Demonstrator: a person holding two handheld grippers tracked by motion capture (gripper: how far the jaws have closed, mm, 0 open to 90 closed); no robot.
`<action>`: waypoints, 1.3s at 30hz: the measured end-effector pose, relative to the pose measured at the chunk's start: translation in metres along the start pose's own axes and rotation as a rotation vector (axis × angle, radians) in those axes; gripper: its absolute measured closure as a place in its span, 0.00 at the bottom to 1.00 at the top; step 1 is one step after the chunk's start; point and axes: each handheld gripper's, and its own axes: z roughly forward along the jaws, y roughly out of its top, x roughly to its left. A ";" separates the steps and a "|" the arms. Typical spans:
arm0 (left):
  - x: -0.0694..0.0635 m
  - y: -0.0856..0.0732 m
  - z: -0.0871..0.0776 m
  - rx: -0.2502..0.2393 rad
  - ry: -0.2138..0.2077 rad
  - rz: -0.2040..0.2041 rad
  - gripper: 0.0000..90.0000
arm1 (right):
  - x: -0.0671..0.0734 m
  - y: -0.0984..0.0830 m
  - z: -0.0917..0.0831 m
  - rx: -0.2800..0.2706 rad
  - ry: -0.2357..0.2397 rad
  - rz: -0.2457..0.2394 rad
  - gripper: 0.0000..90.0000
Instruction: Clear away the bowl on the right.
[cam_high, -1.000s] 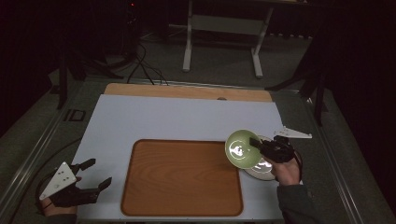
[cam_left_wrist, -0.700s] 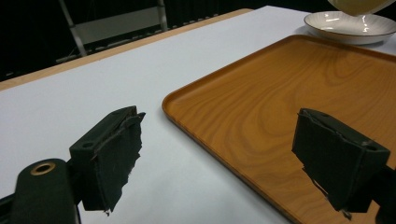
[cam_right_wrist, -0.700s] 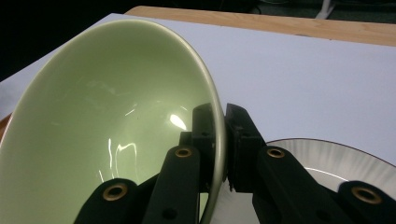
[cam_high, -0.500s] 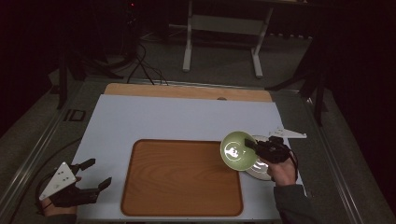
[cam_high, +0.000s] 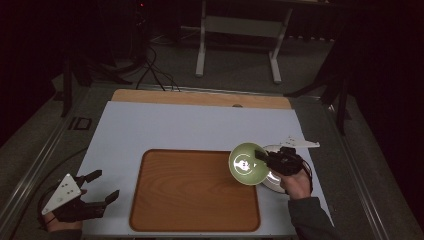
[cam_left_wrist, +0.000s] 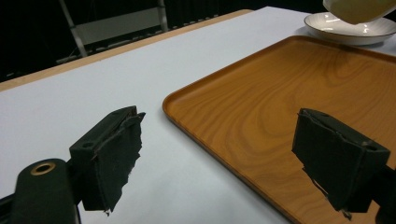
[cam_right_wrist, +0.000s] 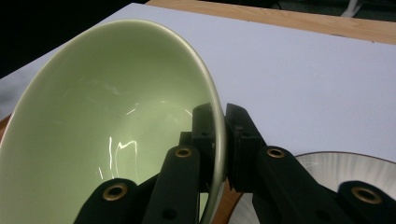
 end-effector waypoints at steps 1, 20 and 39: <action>0.000 0.000 0.000 0.000 0.000 0.000 0.17 | 0.001 0.001 0.001 0.002 0.003 -0.005 0.92; 0.000 0.000 -0.001 -0.008 0.003 -0.004 0.17 | 0.025 0.019 0.020 -0.001 0.060 -0.066 0.92; 0.000 0.000 -0.002 -0.013 0.004 -0.003 0.17 | 0.042 0.026 0.038 0.008 0.117 -0.105 0.92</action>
